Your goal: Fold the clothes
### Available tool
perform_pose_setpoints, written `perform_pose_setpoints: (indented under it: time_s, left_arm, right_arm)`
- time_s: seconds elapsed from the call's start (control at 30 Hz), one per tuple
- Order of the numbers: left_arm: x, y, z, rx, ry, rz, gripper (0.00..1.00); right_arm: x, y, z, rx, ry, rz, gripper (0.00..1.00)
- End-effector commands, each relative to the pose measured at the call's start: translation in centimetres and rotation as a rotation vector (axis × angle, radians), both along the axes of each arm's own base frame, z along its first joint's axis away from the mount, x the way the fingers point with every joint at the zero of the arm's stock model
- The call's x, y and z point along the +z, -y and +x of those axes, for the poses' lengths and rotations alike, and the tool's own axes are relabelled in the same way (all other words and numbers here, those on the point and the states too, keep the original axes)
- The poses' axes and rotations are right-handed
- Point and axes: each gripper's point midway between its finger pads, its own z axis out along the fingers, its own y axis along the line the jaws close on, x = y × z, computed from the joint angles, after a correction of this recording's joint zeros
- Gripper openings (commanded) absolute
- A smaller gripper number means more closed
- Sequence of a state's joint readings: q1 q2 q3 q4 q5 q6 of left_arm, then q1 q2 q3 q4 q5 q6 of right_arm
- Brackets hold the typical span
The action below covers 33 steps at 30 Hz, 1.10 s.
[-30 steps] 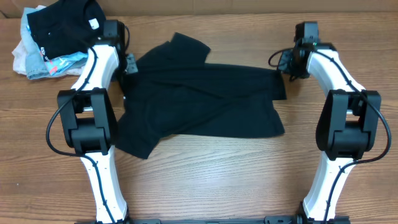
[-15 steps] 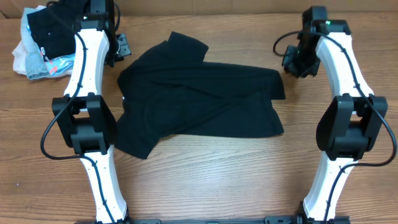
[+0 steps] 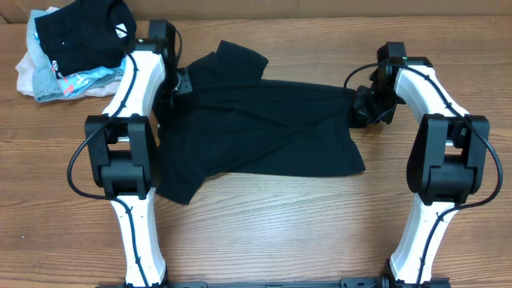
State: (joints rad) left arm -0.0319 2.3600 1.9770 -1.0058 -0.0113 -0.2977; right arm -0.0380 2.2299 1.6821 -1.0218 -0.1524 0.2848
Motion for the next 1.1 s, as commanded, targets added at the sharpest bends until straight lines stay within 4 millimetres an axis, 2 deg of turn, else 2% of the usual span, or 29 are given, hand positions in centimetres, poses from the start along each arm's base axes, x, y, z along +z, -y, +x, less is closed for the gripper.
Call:
perform_pose_setpoints:
  time_s: [0.0, 0.17, 0.2, 0.5, 0.67, 0.83, 0.93, 1.03, 1.07]
  left_arm:
    - [-1.9, 0.1, -0.9, 0.013, -0.026, -0.014, 0.04]
    - [-3.8, -0.4, -1.7, -0.023, -0.043, -0.006, 0.04]
    - [-4.1, -0.6, -1.8, -0.027, -0.045, -0.004, 0.04]
    - [-6.2, -1.5, -2.0, -0.061, -0.053, 0.011, 0.04]
    - [-6.7, -2.3, -2.1, -0.045, -0.061, 0.014, 0.04]
    - [-6.7, -3.4, -1.9, -0.022, -0.053, 0.013, 0.04]
    - [-6.7, -3.6, -2.0, -0.016, -0.058, 0.013, 0.05]
    - [-6.7, -3.6, -2.0, -0.016, -0.058, 0.013, 0.07]
    - [-6.7, -3.6, -2.0, -0.016, -0.059, 0.013, 0.07]
  right_arm:
    - [-1.3, 0.6, -1.2, -0.013, -0.042, -0.032, 0.13]
    - [-1.5, 2.3, -0.7, -0.044, -0.024, -0.123, 0.10]
    - [-1.5, 2.6, -0.4, -0.046, -0.011, -0.137, 0.06]
    - [-0.4, 4.9, 3.9, -0.086, 0.162, -0.167, 0.04]
    - [1.5, 7.4, 6.0, -0.108, 0.238, -0.221, 0.04]
    - [4.9, 9.8, 7.4, -0.155, 0.279, -0.223, 0.04]
    - [6.7, 9.0, 7.1, -0.151, 0.262, -0.131, 0.04]
    - [8.4, 6.6, 6.4, -0.127, 0.229, 0.013, 0.05]
    - [8.7, 5.9, 6.2, -0.121, 0.219, 0.054, 0.10]
